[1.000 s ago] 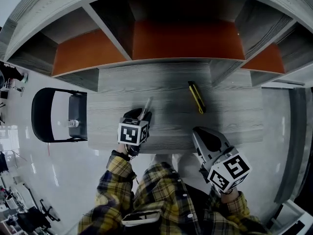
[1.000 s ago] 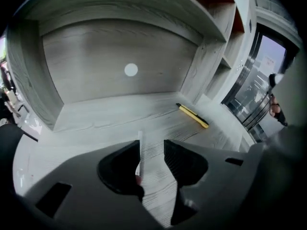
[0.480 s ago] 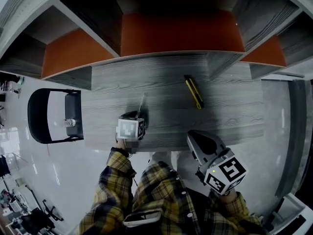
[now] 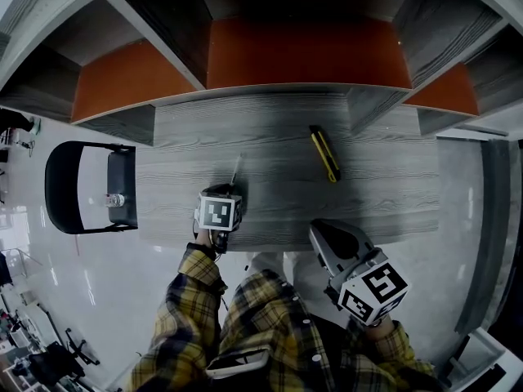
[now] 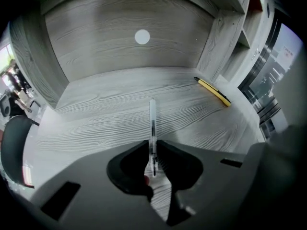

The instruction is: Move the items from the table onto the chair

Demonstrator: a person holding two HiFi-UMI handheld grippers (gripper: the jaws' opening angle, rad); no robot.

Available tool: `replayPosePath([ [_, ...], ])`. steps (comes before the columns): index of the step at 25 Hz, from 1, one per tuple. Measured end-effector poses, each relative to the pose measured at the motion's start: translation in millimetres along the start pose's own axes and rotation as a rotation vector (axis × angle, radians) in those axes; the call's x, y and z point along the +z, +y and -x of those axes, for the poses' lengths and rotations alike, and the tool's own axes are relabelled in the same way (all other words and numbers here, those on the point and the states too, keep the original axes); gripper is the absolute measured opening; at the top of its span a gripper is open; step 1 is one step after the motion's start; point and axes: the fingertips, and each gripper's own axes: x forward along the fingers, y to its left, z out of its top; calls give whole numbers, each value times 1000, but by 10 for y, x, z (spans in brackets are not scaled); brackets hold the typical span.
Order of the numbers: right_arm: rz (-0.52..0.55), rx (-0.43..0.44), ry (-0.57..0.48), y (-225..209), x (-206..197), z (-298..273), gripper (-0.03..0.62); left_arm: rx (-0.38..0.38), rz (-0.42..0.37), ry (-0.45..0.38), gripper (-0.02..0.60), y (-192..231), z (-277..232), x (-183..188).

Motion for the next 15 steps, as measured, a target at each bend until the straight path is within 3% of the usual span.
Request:
replayPosePath([
  [2,6,3,1,2,5,10,17,-26,18,-24,58,-64,75,84],
  [5,17,6,-3,-3,31,34,17,-6,25,-41,58,-117,383,268],
  [8,34,9,-12,-8,83,74,17,-11,69,-53,58,-137,438,222],
  [15,91,63,-43,78,289,115,17,-30,123,-188,58,-290,858,397],
])
